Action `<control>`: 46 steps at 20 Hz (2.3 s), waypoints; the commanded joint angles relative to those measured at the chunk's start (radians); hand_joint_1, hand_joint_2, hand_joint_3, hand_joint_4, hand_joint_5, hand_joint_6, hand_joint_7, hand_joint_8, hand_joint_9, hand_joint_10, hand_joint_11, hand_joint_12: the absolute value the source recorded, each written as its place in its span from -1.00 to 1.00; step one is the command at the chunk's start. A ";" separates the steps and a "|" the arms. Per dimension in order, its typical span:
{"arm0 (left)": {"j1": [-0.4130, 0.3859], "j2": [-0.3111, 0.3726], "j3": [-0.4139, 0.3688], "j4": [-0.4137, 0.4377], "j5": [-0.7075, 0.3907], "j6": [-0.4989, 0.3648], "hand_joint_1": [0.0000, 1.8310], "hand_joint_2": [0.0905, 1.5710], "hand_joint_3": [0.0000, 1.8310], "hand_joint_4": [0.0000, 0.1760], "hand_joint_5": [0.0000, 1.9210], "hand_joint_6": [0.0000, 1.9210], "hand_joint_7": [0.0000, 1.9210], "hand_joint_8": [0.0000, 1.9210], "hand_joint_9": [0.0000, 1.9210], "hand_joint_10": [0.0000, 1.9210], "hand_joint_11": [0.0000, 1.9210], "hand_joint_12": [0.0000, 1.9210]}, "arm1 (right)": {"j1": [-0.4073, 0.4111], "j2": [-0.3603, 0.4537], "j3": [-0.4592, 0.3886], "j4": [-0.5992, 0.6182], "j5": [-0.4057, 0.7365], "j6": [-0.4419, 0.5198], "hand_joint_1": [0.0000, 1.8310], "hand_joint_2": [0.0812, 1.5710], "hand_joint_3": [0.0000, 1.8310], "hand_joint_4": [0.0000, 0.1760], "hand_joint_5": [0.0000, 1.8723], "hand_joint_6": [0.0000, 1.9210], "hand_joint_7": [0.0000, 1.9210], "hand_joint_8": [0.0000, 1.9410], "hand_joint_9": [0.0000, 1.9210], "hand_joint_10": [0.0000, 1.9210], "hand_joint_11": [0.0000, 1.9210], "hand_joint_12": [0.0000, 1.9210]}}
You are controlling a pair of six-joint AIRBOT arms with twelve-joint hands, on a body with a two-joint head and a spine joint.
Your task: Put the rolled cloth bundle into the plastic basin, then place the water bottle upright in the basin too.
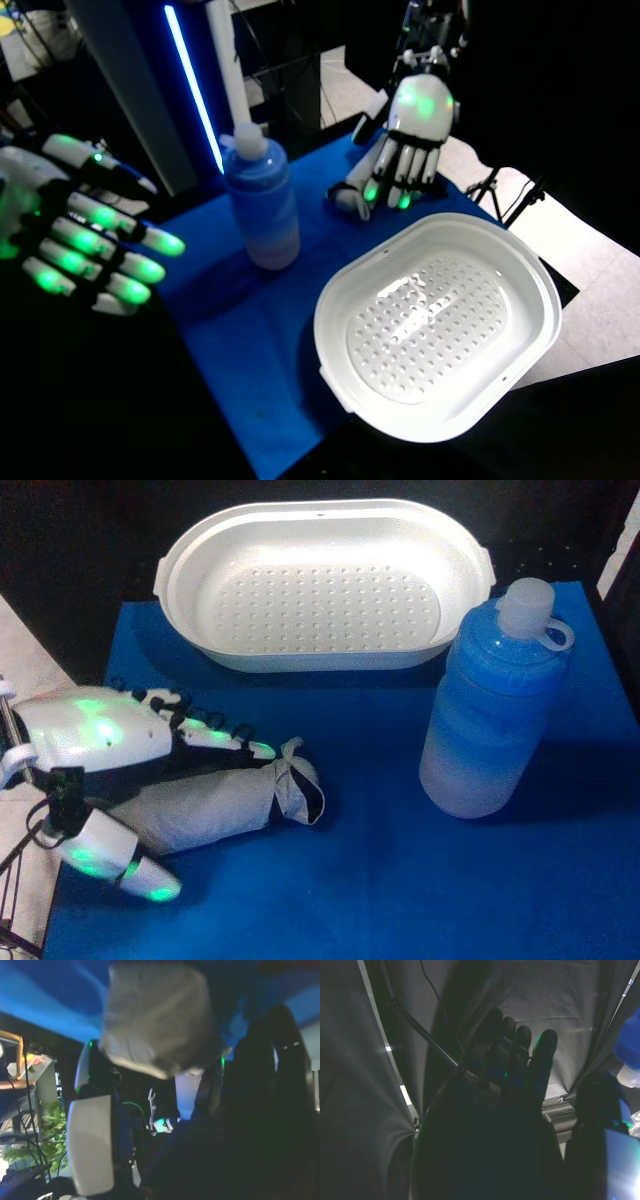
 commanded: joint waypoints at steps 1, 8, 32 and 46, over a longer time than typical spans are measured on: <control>-0.004 -0.015 0.004 -0.002 -0.026 0.002 0.19 0.47 -1.00 -1.00 -0.13 0.20 -0.43 0.38 -0.47 0.36 -0.83 0.66 | 0.004 0.002 0.004 -0.004 0.121 0.010 -0.67 0.86 -1.00 -0.93 -0.52 -1.00 -0.70 -1.00 -0.76 -1.00 -1.00 -0.30; -0.004 -0.033 0.019 -0.027 -0.032 0.002 0.82 0.43 -1.00 -1.00 -0.10 1.00 0.03 1.00 0.39 1.00 0.55 1.00 | 0.004 0.000 0.004 -0.004 0.121 0.010 -0.69 0.87 -1.00 -0.91 -0.53 -1.00 -0.70 -1.00 -0.74 -1.00 -1.00 -0.26; -0.311 -0.064 0.122 -0.287 -0.309 0.168 0.91 0.39 -1.00 1.00 -0.47 1.00 -0.16 1.00 0.11 1.00 0.27 1.00 | 0.004 -0.019 0.011 -0.002 0.120 0.010 -0.57 0.89 -1.00 -1.00 -0.49 -1.00 -0.67 -1.00 -0.65 -1.00 -1.00 0.06; -0.479 -0.477 0.593 -0.446 0.018 0.259 0.90 0.37 -1.00 1.00 -0.19 1.00 0.06 1.00 0.30 1.00 0.45 1.00 | 0.004 -0.060 0.058 -0.004 0.114 0.043 -0.64 0.86 -1.00 -1.00 -0.49 -1.00 -0.68 -1.00 -0.68 -1.00 -1.00 0.00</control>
